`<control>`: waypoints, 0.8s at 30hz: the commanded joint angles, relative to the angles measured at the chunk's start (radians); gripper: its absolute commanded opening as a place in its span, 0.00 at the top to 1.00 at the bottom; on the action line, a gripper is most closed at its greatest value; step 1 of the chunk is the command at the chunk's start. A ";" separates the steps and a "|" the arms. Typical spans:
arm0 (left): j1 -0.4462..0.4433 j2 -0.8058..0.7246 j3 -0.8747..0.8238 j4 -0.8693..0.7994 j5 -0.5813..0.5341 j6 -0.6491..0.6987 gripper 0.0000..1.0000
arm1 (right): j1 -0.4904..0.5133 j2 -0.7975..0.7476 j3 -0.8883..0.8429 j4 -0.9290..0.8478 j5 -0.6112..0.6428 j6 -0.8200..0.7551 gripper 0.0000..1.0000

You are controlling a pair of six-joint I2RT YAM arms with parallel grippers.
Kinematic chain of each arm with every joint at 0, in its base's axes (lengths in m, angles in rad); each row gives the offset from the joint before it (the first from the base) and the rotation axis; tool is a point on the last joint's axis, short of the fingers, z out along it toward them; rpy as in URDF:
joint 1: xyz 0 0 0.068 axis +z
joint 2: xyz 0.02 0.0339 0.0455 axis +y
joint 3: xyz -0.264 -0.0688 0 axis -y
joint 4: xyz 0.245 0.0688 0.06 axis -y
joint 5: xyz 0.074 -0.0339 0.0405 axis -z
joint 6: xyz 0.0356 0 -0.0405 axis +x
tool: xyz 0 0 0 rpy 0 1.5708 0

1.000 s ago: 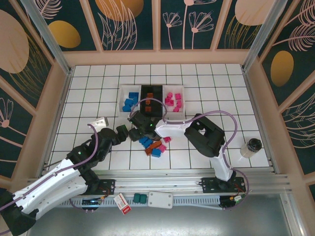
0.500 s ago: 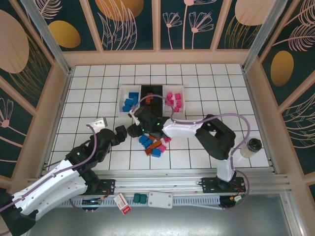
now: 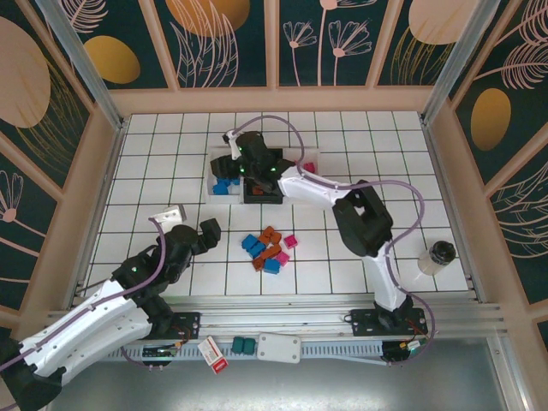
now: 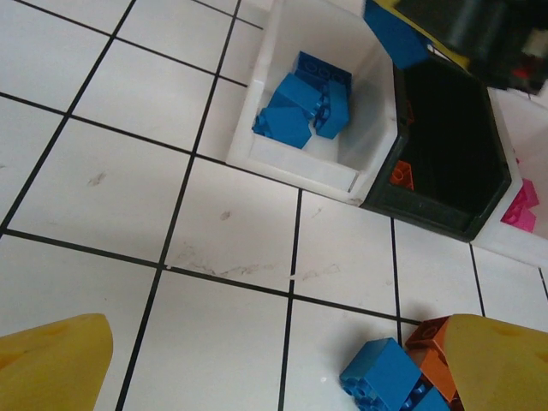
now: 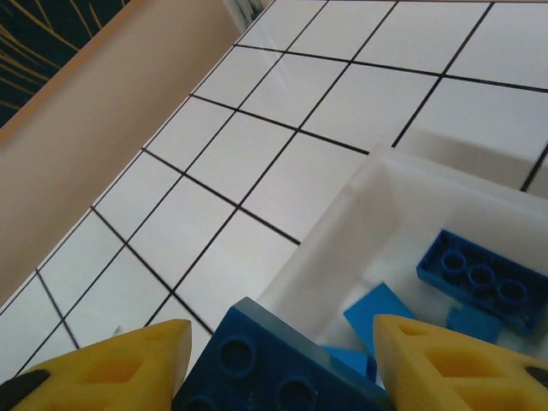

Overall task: Sort the legos into containers by color
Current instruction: Place the lego in the container, then separate the lego at the bottom-center of the table.

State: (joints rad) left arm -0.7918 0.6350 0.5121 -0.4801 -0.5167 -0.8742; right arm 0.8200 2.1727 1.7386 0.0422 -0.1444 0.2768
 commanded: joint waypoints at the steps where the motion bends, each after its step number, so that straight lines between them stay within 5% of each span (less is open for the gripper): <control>1: -0.001 0.019 -0.010 0.020 0.029 -0.001 0.01 | -0.006 0.072 0.123 -0.099 0.012 0.029 0.36; 8: -0.001 0.101 -0.031 0.136 0.154 0.054 0.03 | -0.042 0.020 0.114 -0.060 0.016 0.087 0.22; 15: -0.002 0.331 -0.040 0.362 0.380 0.124 0.17 | -0.076 -0.290 -0.328 0.149 0.025 0.142 0.22; 24: -0.012 0.560 -0.019 0.479 0.491 0.173 0.26 | -0.121 -0.565 -0.724 0.205 0.057 0.165 0.23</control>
State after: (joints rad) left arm -0.7990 1.1481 0.4858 -0.0666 -0.0818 -0.7292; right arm 0.7067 1.6577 1.0847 0.2054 -0.1139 0.4259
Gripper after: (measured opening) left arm 0.742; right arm 0.770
